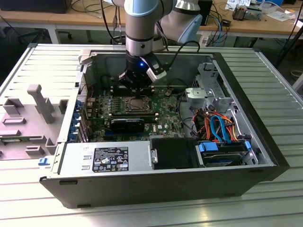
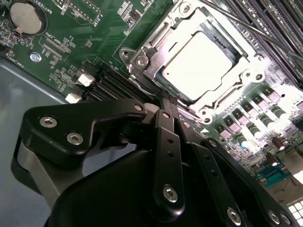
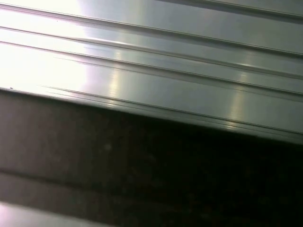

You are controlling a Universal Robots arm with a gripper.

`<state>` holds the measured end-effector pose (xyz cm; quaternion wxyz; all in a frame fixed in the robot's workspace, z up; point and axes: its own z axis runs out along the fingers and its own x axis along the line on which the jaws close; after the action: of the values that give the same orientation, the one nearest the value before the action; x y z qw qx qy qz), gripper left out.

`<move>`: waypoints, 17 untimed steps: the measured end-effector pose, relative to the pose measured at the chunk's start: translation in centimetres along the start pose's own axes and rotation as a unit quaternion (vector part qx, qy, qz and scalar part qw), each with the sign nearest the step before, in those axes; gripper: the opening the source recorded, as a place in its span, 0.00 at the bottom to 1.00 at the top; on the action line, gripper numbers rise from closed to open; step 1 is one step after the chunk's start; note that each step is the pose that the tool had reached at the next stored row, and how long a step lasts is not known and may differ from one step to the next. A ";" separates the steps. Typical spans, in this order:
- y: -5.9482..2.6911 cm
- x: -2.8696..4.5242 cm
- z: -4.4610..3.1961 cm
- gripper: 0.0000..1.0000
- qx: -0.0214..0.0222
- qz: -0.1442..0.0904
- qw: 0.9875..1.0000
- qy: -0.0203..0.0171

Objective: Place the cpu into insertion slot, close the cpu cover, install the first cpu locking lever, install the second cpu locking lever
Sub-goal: 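Install the first cpu locking lever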

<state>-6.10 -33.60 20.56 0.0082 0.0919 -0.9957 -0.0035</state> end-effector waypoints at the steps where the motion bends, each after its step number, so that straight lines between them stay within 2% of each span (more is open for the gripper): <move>1: 0.02 -0.01 0.03 0.11 0.000 0.000 1.000 0.000; 6: 0.25 -0.07 0.08 0.11 0.000 -0.002 1.000 0.000; 13: 0.19 -0.59 0.09 0.11 0.000 -0.004 1.000 0.000; 17: 0.18 -0.63 0.09 0.11 0.000 -0.004 1.000 0.000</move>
<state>-5.52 -33.31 20.46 0.0082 0.0960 -0.9953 -0.0035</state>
